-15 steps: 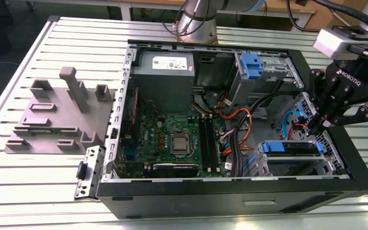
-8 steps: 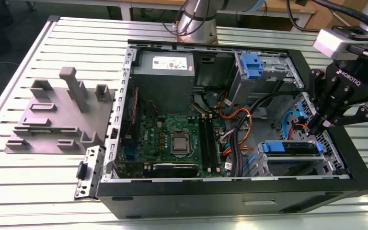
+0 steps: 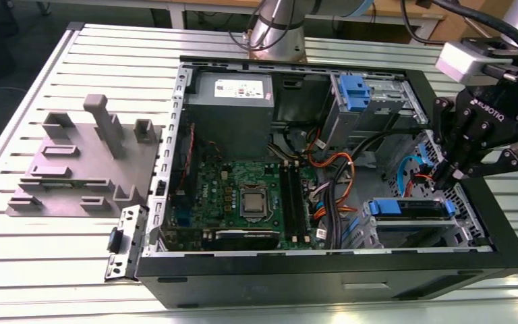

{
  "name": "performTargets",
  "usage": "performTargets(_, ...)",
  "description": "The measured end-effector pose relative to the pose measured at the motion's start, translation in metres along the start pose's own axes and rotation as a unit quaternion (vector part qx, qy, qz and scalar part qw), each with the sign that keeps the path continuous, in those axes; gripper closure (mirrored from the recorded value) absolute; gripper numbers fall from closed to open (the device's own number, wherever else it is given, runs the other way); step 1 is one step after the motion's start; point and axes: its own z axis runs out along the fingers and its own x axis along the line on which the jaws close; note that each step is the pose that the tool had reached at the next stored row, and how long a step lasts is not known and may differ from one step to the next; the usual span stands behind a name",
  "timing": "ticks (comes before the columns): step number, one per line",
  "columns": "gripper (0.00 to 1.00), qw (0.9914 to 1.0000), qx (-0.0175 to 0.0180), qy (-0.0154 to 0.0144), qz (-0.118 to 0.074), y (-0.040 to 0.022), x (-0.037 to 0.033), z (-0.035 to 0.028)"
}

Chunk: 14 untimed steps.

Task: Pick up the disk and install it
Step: 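Insert the first disk wire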

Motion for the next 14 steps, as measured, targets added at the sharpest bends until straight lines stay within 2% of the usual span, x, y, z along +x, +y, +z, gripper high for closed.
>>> performTargets(3, 0.83, 0.99999, 0.0039, 0.0005, 0.001, 0.0025, 0.0002, 0.0003)
performTargets(4, 0.83, 0.99999, 0.0048, -0.0004, 0.001, 0.0034, 0.0009, 0.0005)
performTargets(8, 0.83, 0.99993, 0.008, -0.0091, 0.001, 0.0059, 0.0071, 0.0028)
performTargets(12, 0.83, 0.99981, 0.0106, -0.0161, 0.001, 0.0086, 0.0149, 0.0056)
performTargets(14, 0.83, 0.99966, 0.0127, -0.0228, 0.002, 0.0106, 0.0168, 0.0064)
